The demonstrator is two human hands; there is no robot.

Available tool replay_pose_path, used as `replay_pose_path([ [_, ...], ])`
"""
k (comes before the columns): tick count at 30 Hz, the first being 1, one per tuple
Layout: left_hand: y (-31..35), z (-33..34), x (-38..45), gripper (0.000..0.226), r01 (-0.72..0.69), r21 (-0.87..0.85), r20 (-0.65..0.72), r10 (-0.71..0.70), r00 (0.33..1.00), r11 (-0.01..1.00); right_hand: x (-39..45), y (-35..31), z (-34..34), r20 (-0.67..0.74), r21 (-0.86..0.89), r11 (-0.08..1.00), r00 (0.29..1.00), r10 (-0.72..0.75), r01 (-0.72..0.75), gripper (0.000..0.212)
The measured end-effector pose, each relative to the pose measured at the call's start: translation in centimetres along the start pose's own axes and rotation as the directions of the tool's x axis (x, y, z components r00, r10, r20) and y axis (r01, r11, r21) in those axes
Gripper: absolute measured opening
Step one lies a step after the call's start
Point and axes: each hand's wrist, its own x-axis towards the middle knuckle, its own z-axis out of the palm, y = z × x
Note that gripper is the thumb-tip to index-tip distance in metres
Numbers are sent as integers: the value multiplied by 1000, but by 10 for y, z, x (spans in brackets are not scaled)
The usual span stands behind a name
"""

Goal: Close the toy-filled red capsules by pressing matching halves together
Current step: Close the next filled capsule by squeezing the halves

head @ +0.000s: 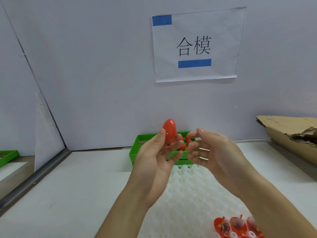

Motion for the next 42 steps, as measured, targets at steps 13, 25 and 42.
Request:
replay_pose_path([
  [13, -6, 2, -5, 23, 66, -82, 168, -51, 984, 994, -10, 3, 4, 242, -576, 592, 810, -535, 563, 65],
  [25, -14, 5, -7, 26, 117, -35, 175, -109, 978, 993, -10, 6, 3, 251, -703, 354, 681, -688, 617, 42],
  [42, -14, 13, -10, 23, 94, -46, 113, -88, 990, 995, -7, 5, -3, 288, -631, 476, 754, -590, 613, 31],
])
